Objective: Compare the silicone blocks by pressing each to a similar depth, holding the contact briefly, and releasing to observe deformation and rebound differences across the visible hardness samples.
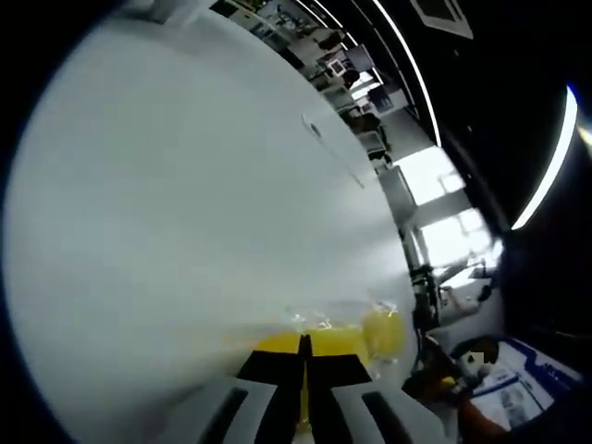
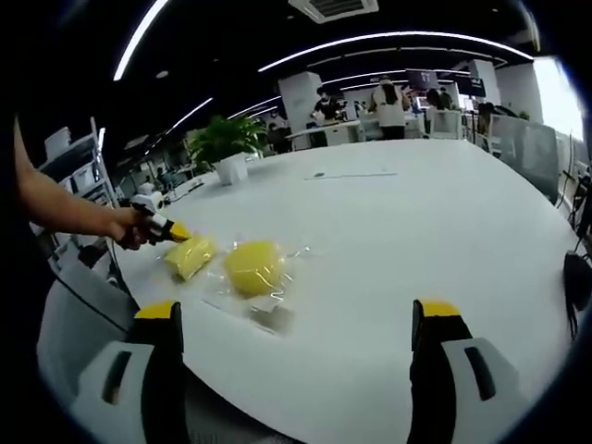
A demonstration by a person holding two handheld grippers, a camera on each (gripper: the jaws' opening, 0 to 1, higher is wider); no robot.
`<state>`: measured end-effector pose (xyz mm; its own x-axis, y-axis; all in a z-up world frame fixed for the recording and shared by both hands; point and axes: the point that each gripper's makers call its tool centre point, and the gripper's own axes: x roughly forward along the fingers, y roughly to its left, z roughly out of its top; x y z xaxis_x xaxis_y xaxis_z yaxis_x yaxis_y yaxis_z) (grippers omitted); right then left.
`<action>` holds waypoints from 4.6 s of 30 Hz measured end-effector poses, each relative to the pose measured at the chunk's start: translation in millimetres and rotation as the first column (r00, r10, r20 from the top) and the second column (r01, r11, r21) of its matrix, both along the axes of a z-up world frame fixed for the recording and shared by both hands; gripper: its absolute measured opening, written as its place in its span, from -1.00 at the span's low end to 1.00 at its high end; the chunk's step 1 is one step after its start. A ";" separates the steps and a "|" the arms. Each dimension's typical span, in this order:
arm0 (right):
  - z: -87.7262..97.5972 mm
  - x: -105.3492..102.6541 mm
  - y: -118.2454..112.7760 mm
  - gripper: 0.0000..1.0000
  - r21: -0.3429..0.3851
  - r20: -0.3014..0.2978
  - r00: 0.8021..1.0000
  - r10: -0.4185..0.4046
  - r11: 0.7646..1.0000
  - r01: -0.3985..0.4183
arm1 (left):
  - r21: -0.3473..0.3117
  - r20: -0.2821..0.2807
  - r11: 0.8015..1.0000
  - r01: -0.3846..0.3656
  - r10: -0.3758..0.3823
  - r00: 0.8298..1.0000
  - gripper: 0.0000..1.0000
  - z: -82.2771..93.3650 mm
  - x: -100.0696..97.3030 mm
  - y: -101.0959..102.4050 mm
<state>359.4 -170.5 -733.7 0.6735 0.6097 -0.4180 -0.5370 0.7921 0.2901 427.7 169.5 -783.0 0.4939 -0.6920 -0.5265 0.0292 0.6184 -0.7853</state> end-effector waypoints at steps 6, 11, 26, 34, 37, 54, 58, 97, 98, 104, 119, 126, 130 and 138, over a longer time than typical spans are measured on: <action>-10.7 0.7 4.1 0.93 -0.086 -0.016 0.999 0.035 0.996 -0.036 | -0.029 0.001 1.000 -0.013 0.013 1.000 -1.00 2.4 2.9 -1.4; -7.9 2.7 5.4 0.93 -0.079 -0.010 0.999 0.034 0.996 -0.035 | -0.031 -0.004 0.999 0.037 -0.037 0.999 -1.00 1.1 -0.6 -10.0; -8.9 1.5 2.7 0.93 -0.074 -0.025 0.999 0.032 0.997 -0.034 | 0.013 0.042 1.000 0.020 -0.021 0.999 -1.00 2.3 -1.4 -1.4; -1.9 2.3 -0.3 0.93 -0.074 -0.019 0.999 0.037 0.997 -0.038 | -0.057 0.071 0.998 -0.019 0.023 0.997 -1.00 19.8 -2.0 -4.4; 2.6 2.9 0.8 0.93 -0.037 -0.025 0.999 0.028 0.999 -0.029 | -0.077 0.125 0.997 -0.008 0.017 0.992 -1.00 34.1 -1.9 -9.9; 12.0 -10.5 11.7 0.93 -0.029 0.012 0.999 0.044 0.999 -0.044 | -0.035 0.318 0.999 0.031 -0.018 0.948 -1.00 87.2 -5.6 -26.6; 13.6 -12.0 13.3 0.93 -0.026 0.018 0.999 0.038 0.999 -0.037 | -0.056 0.354 0.998 0.034 -0.012 0.935 -1.00 102.9 -3.7 -29.0; 46.5 -11.3 24.7 0.93 0.020 0.079 0.996 0.045 0.999 -0.047 | 0.078 0.770 0.969 0.236 -0.209 0.603 -1.00 301.1 -20.6 -72.8; 48.8 -10.3 25.1 0.93 0.024 0.083 0.995 0.047 0.999 -0.049 | 0.075 0.772 0.966 0.247 -0.213 0.599 -1.00 306.8 -22.2 -74.4; 62.1 -7.1 28.9 0.93 0.053 0.114 0.992 0.049 0.997 -0.056 | 0.045 0.798 0.962 0.271 -0.198 0.569 -1.00 337.7 -27.9 -76.2; 91.3 4.5 37.0 0.93 0.056 0.182 0.980 0.078 0.994 -0.089 | 0.098 0.798 0.937 0.335 -0.275 0.536 -1.00 333.7 -31.9 -101.4; 103.7 11.4 43.6 0.93 0.069 0.203 0.974 0.098 0.991 -0.114 | 0.142 0.789 0.920 0.365 -0.328 0.520 -1.00 321.7 -36.7 -105.7; 115.6 12.6 57.2 0.93 0.079 0.226 0.965 0.137 0.984 -0.158 | 0.137 0.786 0.921 0.364 -0.325 0.526 -1.00 321.4 -39.5 -106.9; 136.5 18.8 76.3 0.93 0.077 0.264 0.944 0.196 0.972 -0.223 | 0.159 0.805 0.919 0.360 -0.332 0.492 -1.00 323.5 -41.7 -107.0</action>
<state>378.2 -94.2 -597.3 0.6008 0.7794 -0.1776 -0.7540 0.6263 0.1981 385.9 62.5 -459.6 0.4115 -0.9113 -0.0136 0.8595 0.3929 -0.3270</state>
